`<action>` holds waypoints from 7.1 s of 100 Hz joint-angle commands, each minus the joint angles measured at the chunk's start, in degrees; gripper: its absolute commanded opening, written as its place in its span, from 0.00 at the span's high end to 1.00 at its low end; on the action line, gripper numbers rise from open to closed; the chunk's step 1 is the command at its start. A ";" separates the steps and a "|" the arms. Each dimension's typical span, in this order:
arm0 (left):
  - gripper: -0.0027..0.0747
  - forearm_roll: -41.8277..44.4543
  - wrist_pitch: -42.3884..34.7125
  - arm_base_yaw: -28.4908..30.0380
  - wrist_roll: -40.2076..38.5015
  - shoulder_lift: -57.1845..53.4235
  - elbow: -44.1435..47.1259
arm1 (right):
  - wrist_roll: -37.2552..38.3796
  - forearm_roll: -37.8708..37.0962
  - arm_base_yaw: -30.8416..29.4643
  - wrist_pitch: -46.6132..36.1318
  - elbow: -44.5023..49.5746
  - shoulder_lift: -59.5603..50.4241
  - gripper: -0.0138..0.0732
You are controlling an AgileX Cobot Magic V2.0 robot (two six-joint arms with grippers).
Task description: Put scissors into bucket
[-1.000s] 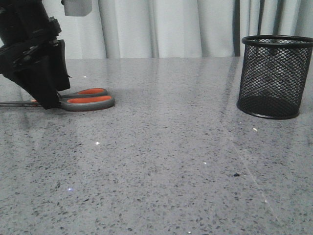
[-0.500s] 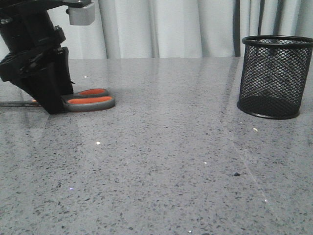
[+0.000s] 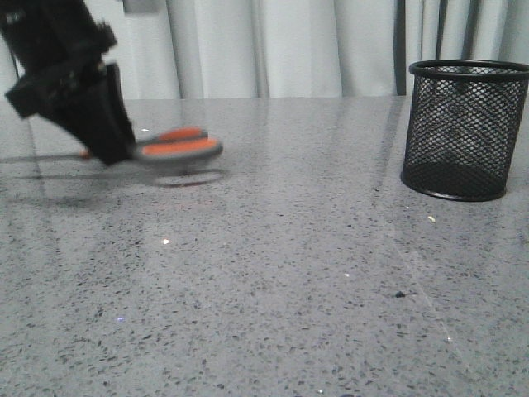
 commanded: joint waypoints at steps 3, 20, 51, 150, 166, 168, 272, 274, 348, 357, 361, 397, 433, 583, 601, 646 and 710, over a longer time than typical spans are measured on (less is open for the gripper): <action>0.87 -4.33 -5.70 -0.49 -0.62 -7.68 -1.52 | -1.29 4.79 -0.04 -4.65 -2.09 0.67 0.25; 0.87 -8.86 -10.08 -1.93 -0.62 -14.60 -1.52 | -17.62 28.37 -0.04 -7.33 -2.09 0.67 0.25; 0.87 -8.95 -16.38 -15.06 0.16 -23.29 -1.52 | -43.50 62.41 -0.04 -4.36 -2.48 6.24 0.24; 0.42 -9.09 -26.59 -31.15 -6.50 -30.78 -1.52 | -52.11 69.09 -0.29 3.36 -15.46 25.80 0.91; 0.49 -8.19 -26.38 -30.84 -14.68 -39.00 -1.52 | -44.01 51.59 -2.35 6.69 -26.11 28.30 0.91; 0.50 -8.19 -26.21 -30.84 -15.25 -40.12 -1.52 | -42.17 49.37 -2.62 7.45 -27.25 28.60 0.91; 0.99 -6.80 -23.59 -30.84 -24.71 -57.61 11.67 | -18.55 9.58 -5.86 30.20 -49.19 52.78 0.91; 0.99 -6.80 -23.59 -30.84 -24.71 -57.61 11.75 | -18.55 9.58 -5.86 30.20 -49.19 53.14 0.91; 0.99 -7.26 -24.18 -30.84 -24.71 -57.61 11.79 | -18.55 9.92 -5.86 21.83 -51.90 54.69 0.50; 0.99 -6.97 -26.58 -30.84 -24.71 -57.61 11.88 | -18.55 9.92 -5.86 21.57 -54.65 54.69 0.50; 0.99 -6.56 -28.80 -30.84 -24.71 -57.61 12.12 | -18.55 9.92 -5.86 21.68 -56.07 54.69 0.50; 0.99 5.77 -53.70 -30.76 -38.87 -67.73 31.87 | -21.26 10.25 -5.86 20.81 -49.30 40.56 0.89; 0.99 -2.72 -73.44 -30.76 -39.19 -75.82 58.53 | -24.40 8.52 -5.86 -18.14 1.32 0.46 0.89; 0.99 -1.28 -86.77 -24.17 -39.69 -79.57 74.48 | -24.40 5.12 -5.86 -33.13 18.87 -22.82 0.89; 0.99 7.85 -85.74 -14.02 -54.04 -85.33 82.06 | -24.40 5.12 -5.86 -33.13 18.87 -22.82 0.89; 0.99 7.73 -52.73 6.54 -57.86 -101.46 84.22 | -24.40 5.12 -5.86 -33.13 18.87 -22.82 0.89; 0.99 1.86 -42.36 9.25 -57.83 -101.19 84.22 | -24.40 5.12 -5.86 -32.73 18.87 -22.82 0.89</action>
